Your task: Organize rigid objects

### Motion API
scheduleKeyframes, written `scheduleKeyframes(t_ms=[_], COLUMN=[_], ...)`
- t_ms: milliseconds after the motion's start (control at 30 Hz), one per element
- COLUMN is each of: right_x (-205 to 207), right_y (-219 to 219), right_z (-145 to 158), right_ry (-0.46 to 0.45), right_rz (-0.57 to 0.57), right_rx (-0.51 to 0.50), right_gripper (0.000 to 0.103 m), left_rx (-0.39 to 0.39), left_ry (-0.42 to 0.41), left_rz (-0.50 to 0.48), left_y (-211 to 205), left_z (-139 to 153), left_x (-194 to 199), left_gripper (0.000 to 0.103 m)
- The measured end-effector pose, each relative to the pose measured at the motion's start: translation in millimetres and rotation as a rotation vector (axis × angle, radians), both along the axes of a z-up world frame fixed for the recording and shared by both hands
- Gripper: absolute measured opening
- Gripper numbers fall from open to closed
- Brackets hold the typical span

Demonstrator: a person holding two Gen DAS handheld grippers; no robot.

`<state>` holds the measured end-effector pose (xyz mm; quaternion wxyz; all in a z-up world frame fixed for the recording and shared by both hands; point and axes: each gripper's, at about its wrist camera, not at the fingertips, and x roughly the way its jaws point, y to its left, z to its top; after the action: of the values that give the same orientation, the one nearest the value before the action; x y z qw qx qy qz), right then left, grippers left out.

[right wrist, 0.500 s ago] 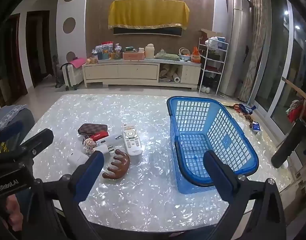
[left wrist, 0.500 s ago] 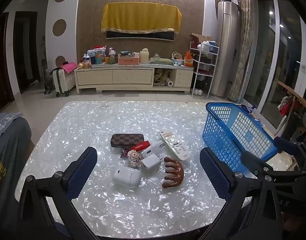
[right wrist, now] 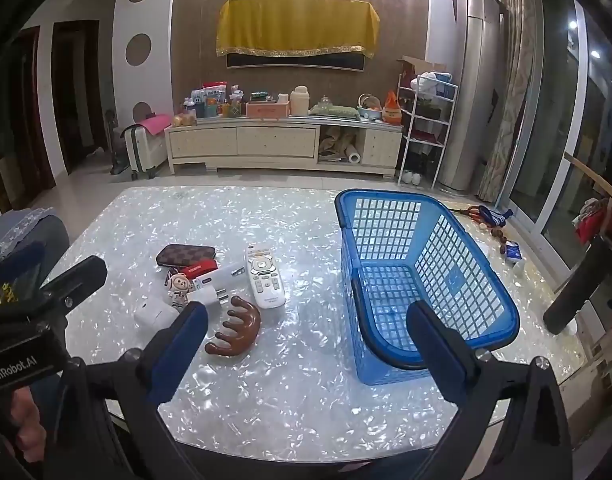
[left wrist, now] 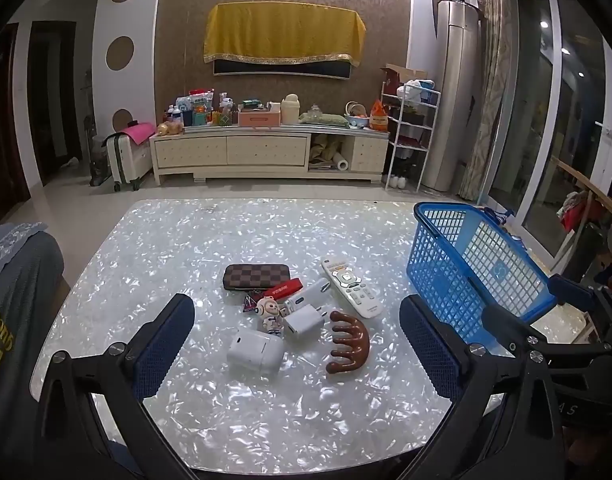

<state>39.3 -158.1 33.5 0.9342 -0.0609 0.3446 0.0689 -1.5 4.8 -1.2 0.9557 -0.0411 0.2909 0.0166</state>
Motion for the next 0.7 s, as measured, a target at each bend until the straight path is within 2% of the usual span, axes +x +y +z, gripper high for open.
scheduleKeyframes(t_ms=[700], right_x=[-2.1], right_y=[2.9], right_z=[0.7], right_ry=[-0.009], right_rz=[0.001], right_rx=[0.007], right_gripper=[0.100], left_rx=[0.008], left_ry=[-0.023], left_rz=[-0.006], left_y=[-2.8], left_z=[5.8], left_x=[-7.0], left_gripper=[0.103])
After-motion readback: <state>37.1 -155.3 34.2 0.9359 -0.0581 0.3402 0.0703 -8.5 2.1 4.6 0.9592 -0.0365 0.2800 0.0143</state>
